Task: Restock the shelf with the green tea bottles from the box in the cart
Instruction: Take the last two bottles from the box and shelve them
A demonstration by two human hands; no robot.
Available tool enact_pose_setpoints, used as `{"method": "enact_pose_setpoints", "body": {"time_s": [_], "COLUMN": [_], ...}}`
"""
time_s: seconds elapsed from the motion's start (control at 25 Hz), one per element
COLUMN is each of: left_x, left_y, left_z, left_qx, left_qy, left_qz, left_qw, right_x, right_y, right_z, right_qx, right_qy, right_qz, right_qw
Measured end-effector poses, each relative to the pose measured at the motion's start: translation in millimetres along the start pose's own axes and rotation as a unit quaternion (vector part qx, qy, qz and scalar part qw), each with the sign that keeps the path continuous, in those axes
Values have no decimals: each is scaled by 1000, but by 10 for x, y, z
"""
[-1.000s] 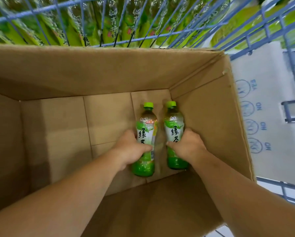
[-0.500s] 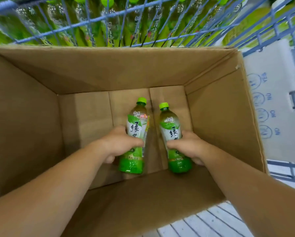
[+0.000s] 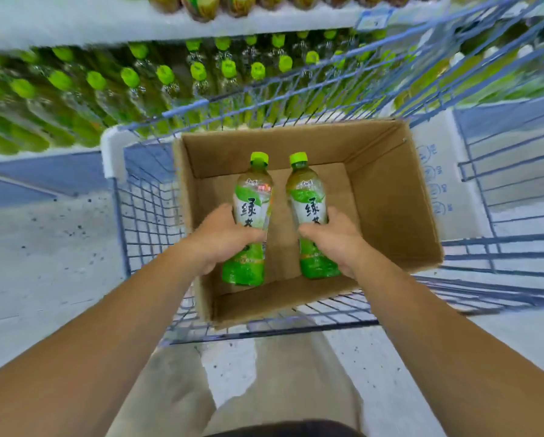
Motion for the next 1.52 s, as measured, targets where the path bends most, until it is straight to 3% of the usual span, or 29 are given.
{"method": "enact_pose_setpoints", "body": {"time_s": [0.28,0.52,0.92,1.24,1.52], "left_x": [312,264,423,873,1493], "left_y": [-652,-1528,-2996,-3782,-4104], "left_z": [-1178,-2177,-3124,-3121,-2464], "left_qx": [74,142,187,229,237], "left_qy": [69,117,193,241,250], "left_qz": [-106,-166,-203,-215,-145], "left_qw": [989,969,942,918,927], "right_x": [-655,-1276,-2763,-3666,-4308], "right_y": [13,393,1456,1845,1786], "right_z": [-1058,-1920,-2849,-2784,-2012], "right_qx": [78,63,43,32,43], "right_qy": [-49,-96,-187,-218,-229], "right_qz": [-6,-7,10,32,53], "right_qw": [996,993,981,975,971]}}
Point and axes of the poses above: each hand's wrist, its own z-axis towards the middle knuckle, its own y-axis out of the palm, x = y × z, the point moved 8 cm from there along z, towards the middle knuckle, and after that the axes turned 12 degrees about -z, right-handed, at the moved point
